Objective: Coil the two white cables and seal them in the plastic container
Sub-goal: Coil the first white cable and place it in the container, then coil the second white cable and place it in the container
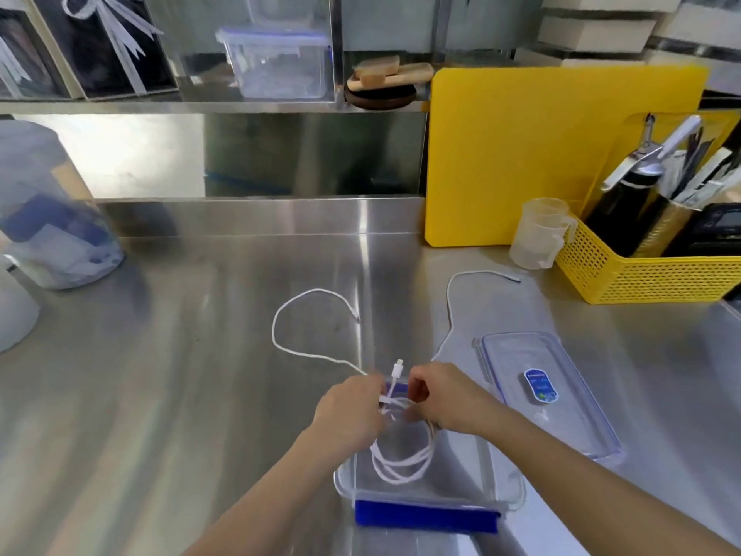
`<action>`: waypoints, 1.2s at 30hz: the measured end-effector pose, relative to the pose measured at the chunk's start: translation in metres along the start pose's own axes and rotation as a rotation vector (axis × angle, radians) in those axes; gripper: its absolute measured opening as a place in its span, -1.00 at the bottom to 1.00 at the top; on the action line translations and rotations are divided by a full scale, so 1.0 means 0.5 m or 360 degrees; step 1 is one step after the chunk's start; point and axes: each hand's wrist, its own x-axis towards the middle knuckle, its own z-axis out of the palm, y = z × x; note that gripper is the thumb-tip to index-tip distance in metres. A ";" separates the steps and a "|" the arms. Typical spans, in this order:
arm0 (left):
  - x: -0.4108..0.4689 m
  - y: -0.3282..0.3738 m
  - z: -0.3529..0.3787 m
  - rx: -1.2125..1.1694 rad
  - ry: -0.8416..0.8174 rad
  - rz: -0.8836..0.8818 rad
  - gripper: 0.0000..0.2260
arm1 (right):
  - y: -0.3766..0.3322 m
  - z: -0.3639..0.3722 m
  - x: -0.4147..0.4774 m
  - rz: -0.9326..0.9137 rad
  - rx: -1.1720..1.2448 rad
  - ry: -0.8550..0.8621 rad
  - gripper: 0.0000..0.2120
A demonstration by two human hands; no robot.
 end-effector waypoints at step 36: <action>0.247 0.055 0.013 0.0243 -0.0519 0.0235 -0.67 | 0.171 -0.034 0.146 -0.0220 -0.0551 0.0054 -0.67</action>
